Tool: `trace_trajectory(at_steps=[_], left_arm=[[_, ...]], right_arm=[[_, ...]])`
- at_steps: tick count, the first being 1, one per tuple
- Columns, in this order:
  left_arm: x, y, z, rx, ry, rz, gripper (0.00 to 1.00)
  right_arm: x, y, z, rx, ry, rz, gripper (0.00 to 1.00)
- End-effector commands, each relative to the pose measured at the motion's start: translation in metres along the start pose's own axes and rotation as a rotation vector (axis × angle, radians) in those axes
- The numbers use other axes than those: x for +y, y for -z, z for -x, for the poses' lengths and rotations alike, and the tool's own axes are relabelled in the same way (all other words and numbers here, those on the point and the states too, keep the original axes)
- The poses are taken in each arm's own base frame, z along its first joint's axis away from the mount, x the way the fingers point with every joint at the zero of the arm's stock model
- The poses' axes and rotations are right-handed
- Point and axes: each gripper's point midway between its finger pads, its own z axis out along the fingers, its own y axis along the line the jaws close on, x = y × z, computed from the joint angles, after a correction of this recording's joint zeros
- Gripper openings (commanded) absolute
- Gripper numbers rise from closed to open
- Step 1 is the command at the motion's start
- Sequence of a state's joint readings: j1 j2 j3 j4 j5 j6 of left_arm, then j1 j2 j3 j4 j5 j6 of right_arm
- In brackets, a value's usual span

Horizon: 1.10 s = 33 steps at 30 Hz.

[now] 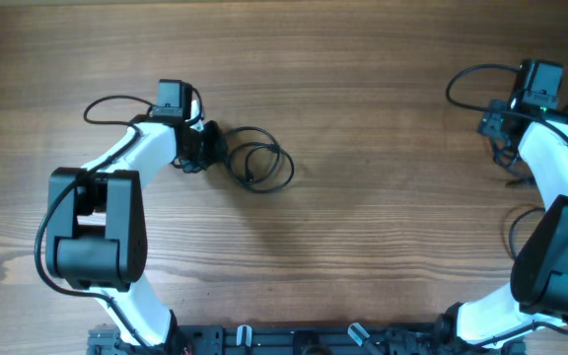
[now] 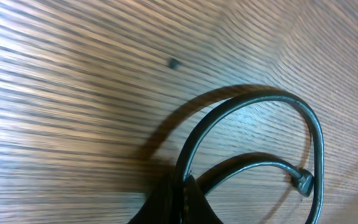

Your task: Untangle cables

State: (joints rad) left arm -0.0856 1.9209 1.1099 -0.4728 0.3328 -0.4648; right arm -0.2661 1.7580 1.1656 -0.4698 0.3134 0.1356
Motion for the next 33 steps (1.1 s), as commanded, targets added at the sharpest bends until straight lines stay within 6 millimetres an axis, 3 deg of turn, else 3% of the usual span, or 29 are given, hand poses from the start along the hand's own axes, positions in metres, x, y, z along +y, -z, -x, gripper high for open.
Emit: trace_trajectory(at_steps=[1, 4, 7, 11, 15, 17, 18, 20, 21, 24, 27, 30, 33], left_arm=[[0.004, -0.009, -0.004, -0.009, -0.040, 0.057, 0.09], [0.003, -0.010, -0.004, -0.010, -0.043, 0.056, 0.09], [0.003, -0.010, -0.004, -0.010, -0.043, 0.055, 0.11], [0.002, -0.010, -0.005, -0.007, -0.047, 0.053, 0.18], [-0.009, -0.013, -0.011, 0.006, -0.069, 0.027, 0.23], [-0.014, -0.014, -0.014, 0.009, -0.082, 0.021, 0.41], [-0.016, -0.014, -0.015, 0.013, -0.088, 0.013, 0.63], [-0.027, -0.013, -0.019, 0.039, -0.135, -0.046, 0.81], [-0.036, -0.011, -0.023, 0.060, -0.178, -0.099, 0.97], [-0.054, 0.003, -0.023, 0.055, -0.259, -0.178, 1.00], [-0.053, 0.015, -0.017, 0.023, -0.258, -0.168, 1.00], [-0.043, 0.026, -0.008, 0.003, -0.220, -0.159, 1.00], [-0.016, 0.035, 0.008, -0.017, -0.137, -0.140, 1.00]], right_arm=[[0.004, -0.005, -0.003, 0.016, -0.008, 0.041, 1.00], [0.059, 0.006, -0.009, 0.053, -0.008, 0.363, 0.99], [0.110, 0.033, -0.012, 0.076, 0.005, 0.657, 0.99], [0.147, 0.058, -0.019, 0.088, 0.056, 0.819, 0.99], [0.182, 0.079, -0.045, 0.150, 0.140, 0.878, 1.00], [0.195, 0.088, -0.063, 0.209, 0.162, 0.888, 1.00], [0.203, 0.095, -0.075, 0.245, 0.186, 0.898, 1.00], [0.216, 0.109, -0.096, 0.311, 0.230, 0.931, 1.00], [0.222, 0.116, -0.105, 0.335, 0.251, 0.949, 1.00], [0.249, 0.153, -0.137, 0.456, 0.273, 1.072, 1.00], [0.271, 0.184, -0.157, 0.519, 0.308, 1.171, 1.00], [0.295, 0.206, -0.175, 0.547, 0.320, 1.196, 1.00], [0.332, 0.238, -0.192, 0.507, 0.361, 1.260, 1.00]])
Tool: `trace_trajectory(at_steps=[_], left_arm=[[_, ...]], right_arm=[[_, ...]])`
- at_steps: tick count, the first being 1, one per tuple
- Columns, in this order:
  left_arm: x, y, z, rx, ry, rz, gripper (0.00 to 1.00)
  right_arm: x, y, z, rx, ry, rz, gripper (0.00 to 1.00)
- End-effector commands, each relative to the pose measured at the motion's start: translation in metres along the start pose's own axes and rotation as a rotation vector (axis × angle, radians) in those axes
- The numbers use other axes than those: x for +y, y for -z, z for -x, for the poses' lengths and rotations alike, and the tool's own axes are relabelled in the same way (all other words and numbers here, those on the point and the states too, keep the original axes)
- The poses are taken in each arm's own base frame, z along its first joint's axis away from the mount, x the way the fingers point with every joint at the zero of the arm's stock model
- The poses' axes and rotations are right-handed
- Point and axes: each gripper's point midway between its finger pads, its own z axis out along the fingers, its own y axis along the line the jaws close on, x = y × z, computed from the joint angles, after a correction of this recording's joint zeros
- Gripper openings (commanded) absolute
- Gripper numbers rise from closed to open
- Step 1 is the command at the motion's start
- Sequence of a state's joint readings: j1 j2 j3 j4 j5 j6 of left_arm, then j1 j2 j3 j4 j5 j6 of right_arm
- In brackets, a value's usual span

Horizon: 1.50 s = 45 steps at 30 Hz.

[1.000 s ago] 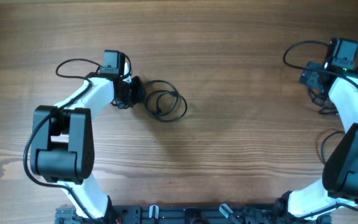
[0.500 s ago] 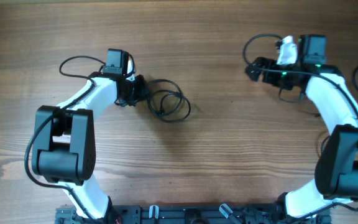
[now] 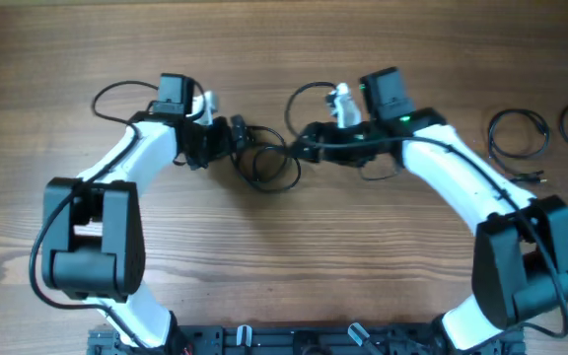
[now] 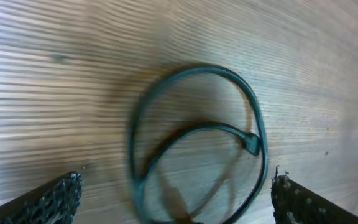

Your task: Untangle cables

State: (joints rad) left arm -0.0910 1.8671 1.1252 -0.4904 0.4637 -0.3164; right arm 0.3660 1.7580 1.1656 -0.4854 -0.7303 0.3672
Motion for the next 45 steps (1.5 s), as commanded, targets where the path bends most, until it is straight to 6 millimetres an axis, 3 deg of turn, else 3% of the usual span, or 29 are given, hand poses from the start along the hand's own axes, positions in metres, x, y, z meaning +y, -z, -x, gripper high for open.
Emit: trace_trajectory(at_steps=[1, 3, 7, 11, 15, 18, 19, 21, 23, 25, 27, 28, 29, 33, 34, 38, 42, 45], left_arm=[[0.026, 0.021, 0.012, -0.042, 0.067, 0.009, 1.00], [0.038, 0.026, 0.014, -0.045, 0.122, 0.018, 1.00], [0.045, 0.030, 0.016, -0.050, 0.144, 0.023, 1.00], [0.045, 0.029, 0.015, -0.048, 0.142, 0.023, 1.00], [0.045, 0.029, 0.015, -0.048, 0.142, 0.023, 1.00], [0.045, 0.029, 0.015, -0.049, 0.141, 0.023, 1.00], [0.044, 0.029, 0.016, -0.051, 0.140, 0.022, 1.00], [0.045, 0.029, 0.016, -0.051, 0.140, 0.022, 1.00], [0.044, 0.029, 0.016, -0.052, 0.139, 0.022, 1.00], [0.044, 0.029, 0.016, -0.052, 0.140, 0.022, 1.00], [0.044, 0.029, 0.016, -0.052, 0.139, 0.022, 1.00], [0.044, 0.029, 0.016, -0.052, 0.139, 0.022, 1.00], [0.044, 0.029, 0.016, -0.052, 0.139, 0.022, 1.00], [0.044, 0.029, 0.016, -0.052, 0.139, 0.022, 1.00], [0.044, 0.029, 0.016, -0.052, 0.139, 0.022, 1.00], [0.044, 0.029, 0.016, -0.052, 0.140, 0.022, 1.00], [0.044, 0.029, 0.016, -0.052, 0.140, 0.022, 1.00], [0.044, 0.029, 0.016, -0.052, 0.140, 0.022, 1.00]], right_arm=[[0.030, -0.030, -0.006, 0.004, -0.032, 0.023, 1.00], [0.028, -0.043, -0.005, -0.047, -0.082, -0.079, 0.97], [0.019, -0.061, -0.007, -0.158, -0.097, -0.284, 0.69], [0.013, -0.085, -0.006, -0.185, -0.047, -0.323, 0.66], [0.003, -0.115, 0.007, -0.221, -0.017, -0.288, 0.67], [-0.014, -0.137, 0.009, -0.223, 0.046, -0.296, 0.64], [-0.025, -0.138, 0.008, -0.222, 0.086, -0.345, 0.58], [-0.040, -0.126, 0.011, -0.234, 0.112, -0.441, 0.49], [-0.043, -0.098, 0.019, -0.247, 0.079, -0.489, 0.32], [-0.044, -0.080, 0.019, -0.233, 0.064, -0.514, 0.27], [-0.037, -0.060, 0.019, -0.206, 0.156, -0.528, 0.22], [-0.034, -0.057, 0.019, -0.199, 0.189, -0.530, 0.22], [-0.030, -0.051, 0.018, -0.188, 0.236, -0.534, 0.31], [-0.013, -0.062, 0.006, -0.116, 0.272, -0.416, 0.44], [-0.009, -0.064, 0.003, -0.102, 0.262, -0.384, 0.57], [0.004, -0.071, 0.001, -0.102, 0.287, -0.327, 0.63], [0.013, -0.080, -0.009, -0.095, 0.338, -0.360, 0.71], [0.017, -0.094, -0.023, -0.050, 0.441, -0.364, 0.71]])
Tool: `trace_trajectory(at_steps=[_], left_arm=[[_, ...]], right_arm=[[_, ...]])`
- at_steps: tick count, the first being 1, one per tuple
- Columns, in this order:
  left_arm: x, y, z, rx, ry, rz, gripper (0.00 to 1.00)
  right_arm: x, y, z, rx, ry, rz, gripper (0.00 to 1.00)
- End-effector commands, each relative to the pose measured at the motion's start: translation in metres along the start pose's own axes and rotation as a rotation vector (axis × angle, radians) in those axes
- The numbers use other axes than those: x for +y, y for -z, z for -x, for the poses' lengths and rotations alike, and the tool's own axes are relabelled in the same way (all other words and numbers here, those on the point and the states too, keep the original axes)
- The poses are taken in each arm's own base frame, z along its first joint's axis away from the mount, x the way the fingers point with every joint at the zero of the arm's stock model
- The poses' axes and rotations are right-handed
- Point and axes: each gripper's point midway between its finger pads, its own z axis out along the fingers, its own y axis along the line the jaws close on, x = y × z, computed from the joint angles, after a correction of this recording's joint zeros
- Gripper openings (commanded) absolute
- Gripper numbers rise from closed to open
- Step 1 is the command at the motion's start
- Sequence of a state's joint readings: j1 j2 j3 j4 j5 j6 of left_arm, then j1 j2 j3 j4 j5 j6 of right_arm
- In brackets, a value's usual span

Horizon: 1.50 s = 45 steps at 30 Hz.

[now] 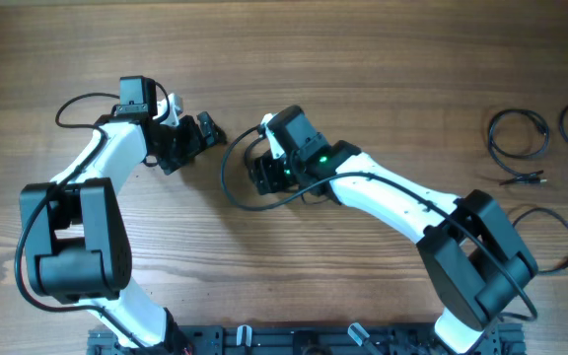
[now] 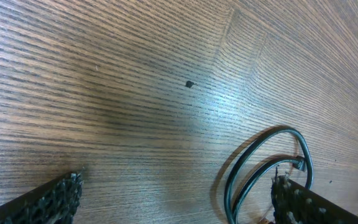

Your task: Untangle cables

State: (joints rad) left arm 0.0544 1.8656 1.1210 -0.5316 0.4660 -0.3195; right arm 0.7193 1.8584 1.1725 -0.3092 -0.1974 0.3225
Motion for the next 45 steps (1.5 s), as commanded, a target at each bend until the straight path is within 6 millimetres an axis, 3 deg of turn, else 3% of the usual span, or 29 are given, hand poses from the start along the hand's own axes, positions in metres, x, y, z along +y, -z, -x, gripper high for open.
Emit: trace_trajectory(at_steps=[1, 8, 10, 11, 15, 19, 22, 27, 31, 35, 38, 40, 44, 45], left_arm=[[-0.004, 0.006, 0.000, -0.014, -0.006, -0.011, 1.00], [-0.004, 0.006, 0.000, -0.014, -0.006, -0.011, 1.00], [-0.004, 0.006, 0.000, -0.014, -0.006, -0.011, 1.00], [-0.004, 0.006, 0.000, -0.014, -0.006, -0.011, 1.00], [-0.004, 0.006, 0.000, -0.014, -0.006, -0.011, 1.00], [-0.004, 0.006, 0.000, -0.014, -0.006, -0.011, 1.00], [-0.004, 0.006, 0.000, -0.014, -0.006, -0.011, 1.00], [-0.004, 0.006, 0.000, -0.014, -0.006, -0.011, 1.00], [-0.004, 0.006, 0.000, -0.014, -0.006, -0.011, 1.00], [-0.004, 0.006, 0.000, -0.014, -0.006, -0.011, 1.00], [-0.004, 0.006, 0.000, -0.014, -0.006, -0.011, 1.00], [-0.004, 0.006, 0.000, -0.014, -0.006, -0.011, 1.00], [-0.004, 0.006, 0.000, -0.013, -0.006, -0.010, 1.00], [-0.004, 0.006, 0.000, -0.013, -0.006, -0.010, 1.00]], right_arm=[[0.006, -0.007, -0.005, 0.004, 0.098, -0.024, 0.71], [-0.013, -0.051, -0.037, 0.095, 0.118, -0.093, 0.72], [-0.018, -0.060, -0.042, 0.106, 0.116, -0.107, 0.64], [-0.020, -0.060, -0.041, 0.101, 0.116, -0.118, 0.52], [-0.022, -0.059, -0.040, 0.098, 0.111, -0.127, 0.27], [-0.022, -0.059, -0.040, 0.098, 0.111, -0.127, 0.08], [-0.021, -0.059, -0.040, 0.098, 0.111, -0.126, 0.04], [-0.015, -0.039, -0.033, 0.085, 0.111, -0.120, 0.05], [0.009, -0.011, -0.015, 0.040, 0.103, -0.006, 0.04], [0.004, 0.028, 0.007, -0.021, 0.069, 0.010, 0.04], [-0.018, 0.067, 0.025, -0.083, 0.023, -0.019, 0.04], [-0.051, 0.088, 0.041, -0.140, -0.042, -0.061, 0.04], [-0.142, 0.118, 0.049, -0.193, -0.226, -0.178, 0.04], [-0.181, 0.133, 0.047, -0.214, -0.293, -0.230, 0.04]])
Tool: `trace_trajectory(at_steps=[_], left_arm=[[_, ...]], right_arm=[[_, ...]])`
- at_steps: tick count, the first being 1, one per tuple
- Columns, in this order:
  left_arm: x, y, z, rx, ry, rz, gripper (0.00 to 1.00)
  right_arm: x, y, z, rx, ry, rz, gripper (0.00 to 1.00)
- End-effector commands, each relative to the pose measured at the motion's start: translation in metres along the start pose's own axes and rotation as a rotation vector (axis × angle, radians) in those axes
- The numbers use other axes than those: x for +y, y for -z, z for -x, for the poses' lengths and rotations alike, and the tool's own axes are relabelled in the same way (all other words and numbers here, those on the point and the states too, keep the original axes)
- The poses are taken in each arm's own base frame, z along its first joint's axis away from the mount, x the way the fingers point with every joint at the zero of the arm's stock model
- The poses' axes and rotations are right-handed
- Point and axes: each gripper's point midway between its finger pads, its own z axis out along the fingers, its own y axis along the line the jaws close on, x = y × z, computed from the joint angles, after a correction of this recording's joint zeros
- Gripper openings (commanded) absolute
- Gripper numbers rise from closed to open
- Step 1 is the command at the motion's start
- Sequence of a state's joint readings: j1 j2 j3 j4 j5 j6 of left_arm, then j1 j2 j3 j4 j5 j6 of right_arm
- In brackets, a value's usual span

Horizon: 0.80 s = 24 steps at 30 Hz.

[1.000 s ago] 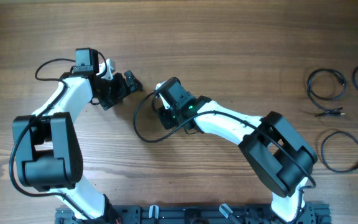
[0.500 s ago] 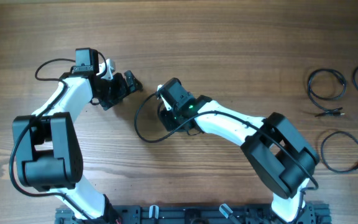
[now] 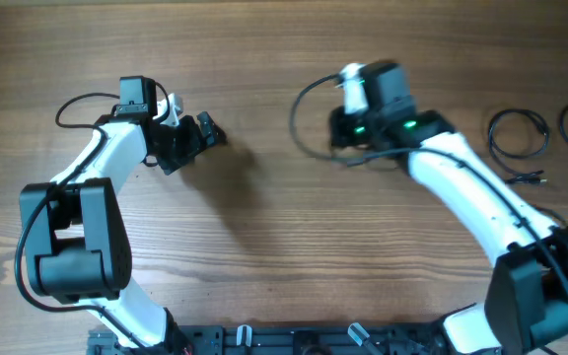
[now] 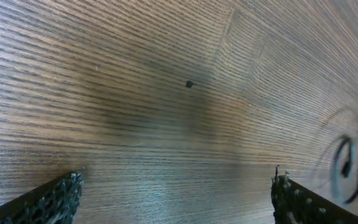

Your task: Untangle cables

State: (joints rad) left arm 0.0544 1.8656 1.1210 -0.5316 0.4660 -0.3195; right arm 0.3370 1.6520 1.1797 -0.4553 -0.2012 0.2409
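My right gripper [image 3: 341, 128] is shut on a black cable [image 3: 304, 110], whose loop shows blurred just left of it, above the table's middle. In the left wrist view that cable [image 4: 348, 163] is a faint blur at the right edge. My left gripper [image 3: 191, 144] stands open at the far left, well apart from the cable. Its fingers [image 4: 55, 199] frame only bare wood, and nothing lies between them at the left gripper [image 4: 176, 190].
Two more black cables lie at the right: a small coil [image 3: 519, 133] and another loop at the edge. The wooden table [image 3: 264, 256] has a small dark speck [image 4: 189, 84] ahead of the left gripper.
My right gripper has moved from left of centre to right of centre, and the black cable has gone with it. The cable has left the space ahead of the left gripper, which has not moved.
At first my left gripper was shut on the cable loop and the right arm was at the far right. Then the left fingers stood open at the loop with the right gripper beside it. Later the left had drawn back, the right held the cable; now it is further right.
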Motion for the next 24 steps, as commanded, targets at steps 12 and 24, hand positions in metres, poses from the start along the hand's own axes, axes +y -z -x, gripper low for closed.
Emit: trace_trajectory(at_steps=[12, 24], left_arm=[[-0.004, 0.006, 0.000, -0.013, -0.006, -0.011, 1.00], [-0.004, 0.006, 0.000, -0.013, -0.005, -0.011, 1.00]], right_arm=[[-0.260, 0.114, -0.004, -0.082, -0.349, -0.608, 0.05], [-0.235, 0.092, -0.012, -0.062, -0.414, -0.409, 1.00]])
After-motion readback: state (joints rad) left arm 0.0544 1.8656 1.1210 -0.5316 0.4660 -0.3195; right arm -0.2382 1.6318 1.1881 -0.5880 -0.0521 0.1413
